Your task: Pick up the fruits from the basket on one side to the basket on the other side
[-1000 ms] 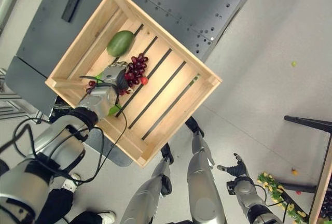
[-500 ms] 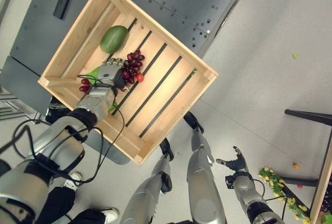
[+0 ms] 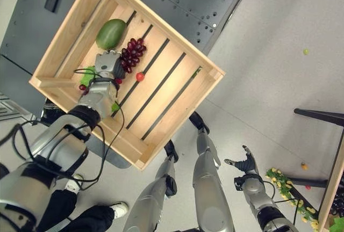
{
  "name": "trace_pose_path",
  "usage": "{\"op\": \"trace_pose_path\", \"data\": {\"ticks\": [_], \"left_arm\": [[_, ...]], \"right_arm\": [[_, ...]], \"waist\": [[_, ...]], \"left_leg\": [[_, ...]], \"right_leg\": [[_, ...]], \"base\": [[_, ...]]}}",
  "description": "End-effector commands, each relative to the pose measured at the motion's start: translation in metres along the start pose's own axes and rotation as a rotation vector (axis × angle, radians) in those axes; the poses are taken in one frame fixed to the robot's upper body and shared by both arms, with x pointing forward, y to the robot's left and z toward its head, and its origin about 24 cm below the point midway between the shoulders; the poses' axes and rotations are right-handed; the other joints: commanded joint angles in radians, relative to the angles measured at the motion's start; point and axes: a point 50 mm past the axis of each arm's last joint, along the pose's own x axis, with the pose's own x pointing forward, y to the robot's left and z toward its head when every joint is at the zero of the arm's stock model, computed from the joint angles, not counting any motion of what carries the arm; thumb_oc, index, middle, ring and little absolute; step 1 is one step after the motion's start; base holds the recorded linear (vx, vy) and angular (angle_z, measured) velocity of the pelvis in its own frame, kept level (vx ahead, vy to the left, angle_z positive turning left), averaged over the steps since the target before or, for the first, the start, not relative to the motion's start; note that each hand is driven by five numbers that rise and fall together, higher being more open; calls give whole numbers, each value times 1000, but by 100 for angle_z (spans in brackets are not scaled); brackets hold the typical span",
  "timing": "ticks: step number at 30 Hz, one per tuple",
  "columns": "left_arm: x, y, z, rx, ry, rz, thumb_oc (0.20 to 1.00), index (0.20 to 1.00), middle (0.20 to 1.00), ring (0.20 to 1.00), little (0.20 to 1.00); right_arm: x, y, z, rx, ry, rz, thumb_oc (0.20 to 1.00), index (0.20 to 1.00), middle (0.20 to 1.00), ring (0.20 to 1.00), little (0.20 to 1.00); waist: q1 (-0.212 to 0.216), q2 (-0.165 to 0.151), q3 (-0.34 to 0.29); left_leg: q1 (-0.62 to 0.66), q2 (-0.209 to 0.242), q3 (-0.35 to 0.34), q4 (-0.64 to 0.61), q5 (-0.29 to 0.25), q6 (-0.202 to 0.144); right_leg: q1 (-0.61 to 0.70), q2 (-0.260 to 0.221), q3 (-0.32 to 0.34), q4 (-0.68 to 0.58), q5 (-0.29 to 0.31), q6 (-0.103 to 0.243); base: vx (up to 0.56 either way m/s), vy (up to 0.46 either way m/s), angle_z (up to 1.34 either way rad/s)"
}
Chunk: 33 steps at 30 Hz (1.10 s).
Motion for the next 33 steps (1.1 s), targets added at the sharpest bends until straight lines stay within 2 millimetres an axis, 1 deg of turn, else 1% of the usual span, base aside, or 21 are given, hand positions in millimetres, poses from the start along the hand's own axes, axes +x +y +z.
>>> {"op": "trace_pose_path", "data": {"ticks": [1,2,5,6,8,9,10,11,13,14,16,17,18,19,21,22,24,25,26,29,33], "left_arm": [[-19,-41,-15,-47,91,-171,200,200,200,200,200],[-20,-43,-13,-110,100,-163,200,200,200,200,200],[-19,-40,-15,-214,121,-128,200,200,200,200,200],[-17,-35,-23,-252,141,-116,200,200,200,200,200],[-18,-34,-29,-317,158,-106,200,200,200,200,200],[-18,-34,-29,-317,157,-108,200,200,200,200,200],[-18,-32,-33,-387,164,-92,200,200,200,200,200],[-18,-31,-33,-386,164,-91,200,200,200,200,200],[-21,-33,-32,-494,159,-72,200,200,200,200,200],[-26,-32,-25,-569,112,-41,200,200,200,200,200],[-39,-40,-19,-701,75,-42,200,200,200,200,200],[-43,-39,-16,-722,50,-24,200,200,200,200,200],[-51,-40,-13,-799,30,-22,200,200,200,200,200],[-59,-43,-14,-879,29,-24,200,200,200,200,200],[-72,-39,-12,-952,-18,-6,200,200,200,200,200],[-78,-39,-11,-1028,-25,-9,200,200,200,200,200],[-83,-37,-10,-1039,-52,-8,200,200,200,200,200],[-92,-32,-10,-1124,-81,-3,200,200,200,200,200],[-92,-32,-10,-1124,-81,-2,200,200,200,200,200],[-106,-28,-8,-1262,-130,-37,200,200,200,200,200],[-113,-23,-11,-1331,-167,-63,200,200,200,200,200]], "right_arm": [[-5,-7,-11,18,12,-42,1000,1000,1000,1000,1000],[-6,-6,-12,23,15,-43,1000,1000,1000,1000,1000],[-6,-5,-13,29,15,-42,1000,1000,1000,1000,1000],[-6,-6,-13,30,16,-44,1000,1000,1000,1000,1000],[-7,-5,-14,35,20,-41,1000,1000,1000,1000,1000],[-7,-5,-15,35,22,-41,1000,1000,1000,1000,1000],[-8,-5,-16,39,26,-38,1000,1000,1000,1000,1000],[-8,-5,-16,39,26,-38,1000,1000,1000,1000,1000],[-10,-5,-19,42,33,-36,1000,1000,1000,1000,1000],[-12,-4,-21,49,34,-32,1000,1000,1000,1000,1000],[-14,-3,-23,63,40,-28,1000,1000,1000,1000,1000],[-15,-2,-23,67,36,-25,1000,1000,1000,1000,1000],[-16,-1,-25,71,44,-21,1000,1000,1000,1000,1000],[-17,-2,-26,77,46,-22,1000,1000,1000,1000,1000],[-18,-1,-27,76,47,-14,1000,1000,1000,1000,1000],[-18,-1,-28,81,52,-11,1000,1000,1000,1000,1000],[-18,-1,-28,84,54,-10,1000,1000,1000,1000,1000],[-18,1,-29,81,62,2,1000,1000,1000,1000,1000],[-18,1,-29,81,62,2,1000,1000,1000,1000,1000],[-19,3,-31,65,73,37,1000,1000,1000,1000,1000],[-19,4,-30,33,61,80,1000,1000,1000,1000,1000]], "waist": [[-7,-69,12],[-1,-69,12],[2,-73,12],[4,-73,12],[6,-73,12],[7,-72,12],[9,-72,12],[9,-72,12],[17,-69,12],[22,-71,12],[34,-70,12],[35,-71,12],[42,-69,12],[47,-69,12],[53,-71,12],[59,-70,12],[61,-74,12],[66,-77,12],[65,-77,12],[78,-83,11],[90,-92,-6]], "left_leg": [[-76,-5,-23,88,-35,-32],[-69,-3,-29,89,-39,-32],[-66,-4,-34,89,-33,-35],[-63,-4,-36,90,-32,-35],[-56,-4,-39,90,-32,-36],[-51,-3,-40,89,-37,-35],[-52,-5,-42,92,-32,-37],[-53,-5,-42,92,-31,-37],[-43,-5,-51,91,-35,-36],[-44,-5,-56,92,-28,-37],[-34,-3,-66,95,-32,-36],[-38,-5,-70,97,-27,-37],[-32,-5,-74,98,-32,-36],[-31,-6,-79,100,-33,-35],[-35,-11,-89,107,-29,-36],[-30,-11,-94,111,-35,-34],[-34,-13,-98,115,-31,-36],[-31,-12,-105,121,-32,-35],[-32,-13,-106,120,-32,-35],[-12,-12,-122,133,-43,-31],[7,-11,-136,144,-50,-30]], "right_leg": [[-19,48,-14,47,-72,33],[-7,47,-18,45,-77,32],[-3,46,-23,46,-73,31],[1,47,-23,46,-73,31],[11,45,-26,45,-74,31],[16,46,-27,44,-77,31],[17,44,-28,44,-73,30],[17,44,-28,44,-73,30],[31,44,-34,42,-77,29],[31,43,-38,43,-75,28],[44,41,-45,44,-81,26],[41,40,-47,45,-77,25],[51,40,-52,45,-83,23],[54,40,-54,45,-83,23],[57,38,-61,46,-79,20],[64,39,-65,48,-84,19],[63,37,-67,50,-82,18],[71,36,-75,53,-84,15],[70,36,-76,53,-84,15],[99,35,-85,59,-94,13],[127,31,-95,68,-103,9]], "base": [[0,0,0],[0,0,0],[0,0,0],[0,0,0],[0,0,0],[-26,-21,-4],[-10,-9,-5],[-26,-22,-5],[0,0,0],[-21,-39,2],[-14,-43,2],[4,-27,3],[-14,-34,9],[-13,-25,13],[-26,-18,12],[-26,-23,8],[-31,-26,17],[-21,-13,24],[-32,-22,23],[-4,-2,5],[-4,-5,10]]}}
